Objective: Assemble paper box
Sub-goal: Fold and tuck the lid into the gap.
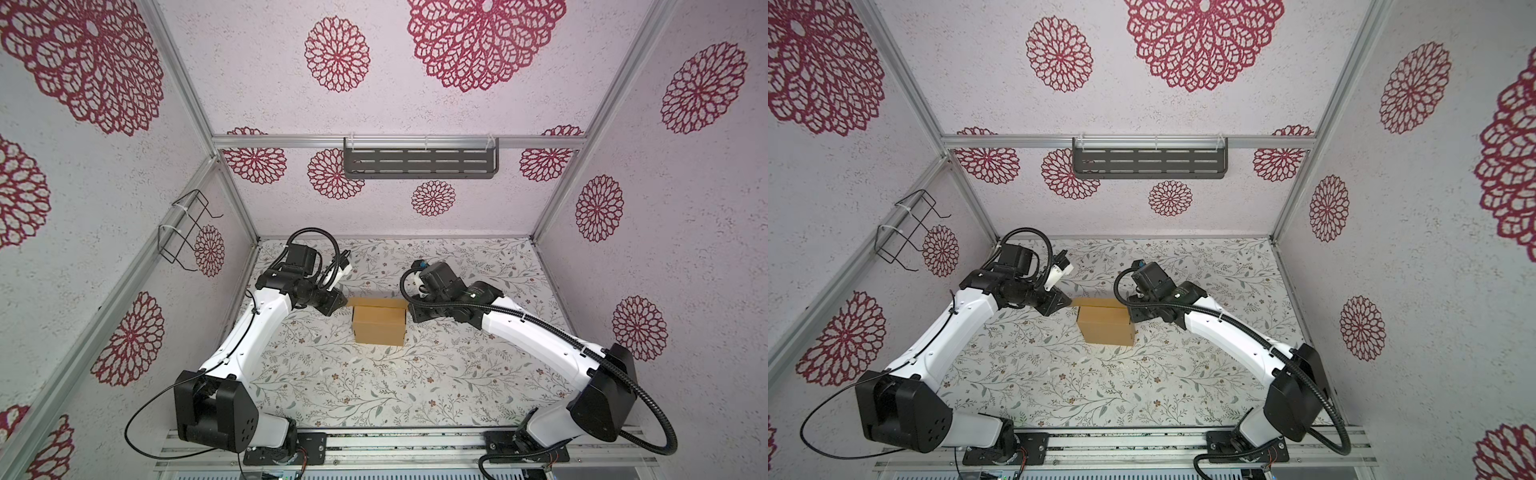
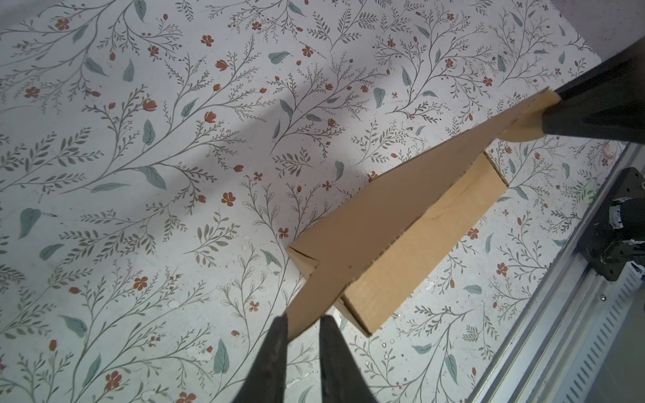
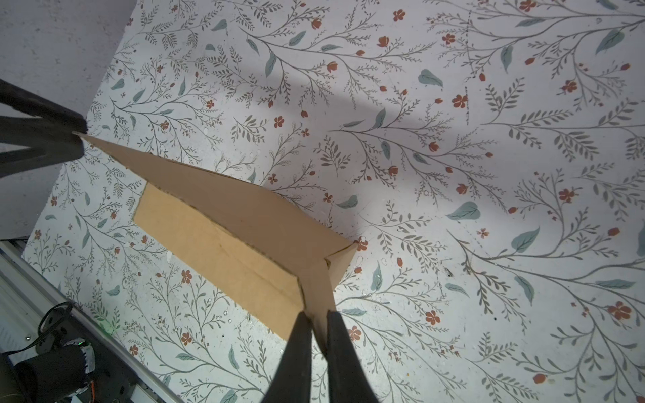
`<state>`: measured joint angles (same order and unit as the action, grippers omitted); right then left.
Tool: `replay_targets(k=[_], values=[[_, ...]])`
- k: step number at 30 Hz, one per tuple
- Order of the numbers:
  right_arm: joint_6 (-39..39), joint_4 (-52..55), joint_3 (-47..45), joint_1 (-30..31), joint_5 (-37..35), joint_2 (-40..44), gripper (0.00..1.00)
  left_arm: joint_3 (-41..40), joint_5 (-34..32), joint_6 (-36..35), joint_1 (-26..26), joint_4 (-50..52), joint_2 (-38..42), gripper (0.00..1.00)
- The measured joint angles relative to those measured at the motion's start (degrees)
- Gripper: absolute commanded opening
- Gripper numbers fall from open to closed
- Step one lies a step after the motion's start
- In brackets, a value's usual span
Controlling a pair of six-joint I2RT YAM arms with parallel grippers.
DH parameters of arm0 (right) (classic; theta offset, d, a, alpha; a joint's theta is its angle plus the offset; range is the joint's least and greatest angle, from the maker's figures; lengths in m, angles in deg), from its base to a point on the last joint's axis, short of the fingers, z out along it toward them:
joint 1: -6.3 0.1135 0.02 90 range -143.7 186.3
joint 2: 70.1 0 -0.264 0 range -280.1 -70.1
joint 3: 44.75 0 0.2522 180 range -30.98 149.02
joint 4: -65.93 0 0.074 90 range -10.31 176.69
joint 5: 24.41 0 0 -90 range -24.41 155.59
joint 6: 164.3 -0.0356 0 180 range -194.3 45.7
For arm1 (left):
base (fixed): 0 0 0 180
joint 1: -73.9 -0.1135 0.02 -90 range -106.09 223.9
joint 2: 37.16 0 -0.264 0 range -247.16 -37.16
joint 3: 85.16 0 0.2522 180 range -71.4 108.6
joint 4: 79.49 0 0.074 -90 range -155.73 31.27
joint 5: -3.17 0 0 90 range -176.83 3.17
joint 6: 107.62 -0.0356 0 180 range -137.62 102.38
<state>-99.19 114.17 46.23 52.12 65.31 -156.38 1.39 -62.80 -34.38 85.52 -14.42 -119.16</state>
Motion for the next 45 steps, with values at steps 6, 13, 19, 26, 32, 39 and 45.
replay_targets(k=[6, 13, 19, 26, 32, 39, 45], values=[[-1.09, -0.50, 0.00, 0.15, 0.00, -0.15, 0.10, -0.76, -0.37, 0.87, 0.28, -0.02, 0.00, 0.19], [-2.97, -1.57, 0.00, 0.70, -0.72, -0.61, 0.09, -0.76, -0.59, 2.08, 0.94, -0.02, 0.00, 0.14], [-4.85, -2.51, 0.00, 0.96, -1.95, -0.83, 0.08, -1.31, -0.61, 3.23, 1.64, -0.44, 0.00, 0.15], [-6.71, -3.58, -0.61, 1.57, -3.02, -0.83, 0.08, -1.55, -0.72, 6.93, 1.64, -1.66, 0.00, 0.14], [-8.24, -5.18, -1.42, 1.90, -4.13, -0.83, 0.06, -1.97, -0.57, 9.77, 1.64, -2.82, 0.02, 0.13], [-10.67, -6.62, -2.16, 2.14, -5.79, -0.83, 0.05, -2.16, -1.09, 12.07, 1.75, -3.04, 0.04, 0.28], [-11.30, -7.02, -2.36, 2.32, -6.25, -0.83, 0.05, -2.16, -1.70, 12.41, 1.75, -2.99, 1.01, 0.30]])
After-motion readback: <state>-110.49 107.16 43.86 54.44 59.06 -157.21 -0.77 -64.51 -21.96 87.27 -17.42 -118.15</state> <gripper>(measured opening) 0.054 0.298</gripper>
